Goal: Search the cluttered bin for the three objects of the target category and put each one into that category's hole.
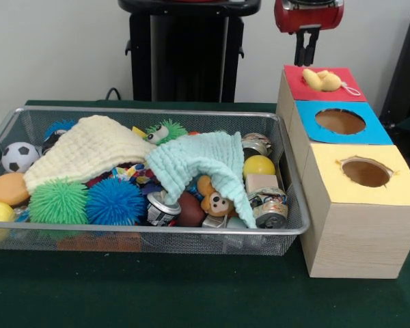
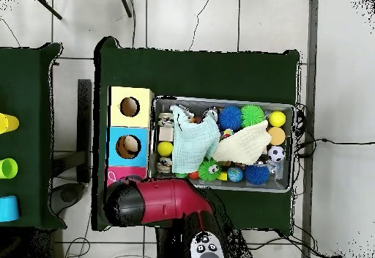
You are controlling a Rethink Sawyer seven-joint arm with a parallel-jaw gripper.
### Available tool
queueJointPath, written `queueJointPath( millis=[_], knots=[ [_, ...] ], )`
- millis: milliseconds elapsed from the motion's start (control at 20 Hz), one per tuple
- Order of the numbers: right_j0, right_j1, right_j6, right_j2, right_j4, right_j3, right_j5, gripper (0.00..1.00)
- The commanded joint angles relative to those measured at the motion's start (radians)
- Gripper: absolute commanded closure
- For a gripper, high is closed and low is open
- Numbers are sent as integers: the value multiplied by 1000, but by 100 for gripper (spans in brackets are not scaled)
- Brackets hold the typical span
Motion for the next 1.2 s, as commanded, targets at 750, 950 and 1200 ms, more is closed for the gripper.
queueJointPath(
  millis=[750, 950, 1200],
  knots=[
    [28, 109, 104, 12, -93, 13, -137, 100],
    [22, 108, 96, 16, -92, 31, -150, 100],
    [31, 103, 99, 20, -87, 47, -158, 100]
  ],
)
